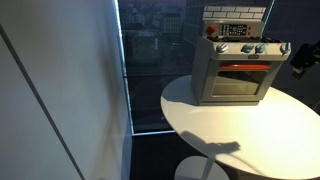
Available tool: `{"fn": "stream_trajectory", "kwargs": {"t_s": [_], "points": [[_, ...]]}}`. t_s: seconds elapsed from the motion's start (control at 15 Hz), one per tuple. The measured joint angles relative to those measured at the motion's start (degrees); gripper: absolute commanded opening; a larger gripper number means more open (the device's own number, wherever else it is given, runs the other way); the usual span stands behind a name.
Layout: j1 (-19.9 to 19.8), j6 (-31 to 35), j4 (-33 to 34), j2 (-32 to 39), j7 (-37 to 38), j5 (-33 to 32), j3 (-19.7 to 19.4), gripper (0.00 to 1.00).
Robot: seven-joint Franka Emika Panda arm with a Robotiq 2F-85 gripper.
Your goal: Turn the second blue knob from the right on the stove to the left
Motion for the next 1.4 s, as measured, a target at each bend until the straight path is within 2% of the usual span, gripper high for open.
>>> {"fn": "stream_trajectory", "kwargs": {"t_s": [0.33,0.73,1.0,1.4], "points": [[0.3,0.0,3.2,0.1,1.2,0.0,-1.7,1.00],[0.1,1.9,8.6,1.9,7.3,0.0,-3.7,1.00],[-1.0,5.3,11.2,4.4,13.3,-0.8,-4.7,1.00],[-2.8,11.6,13.8,9.1,26.7,-4.2,-6.8,1.00]]}}
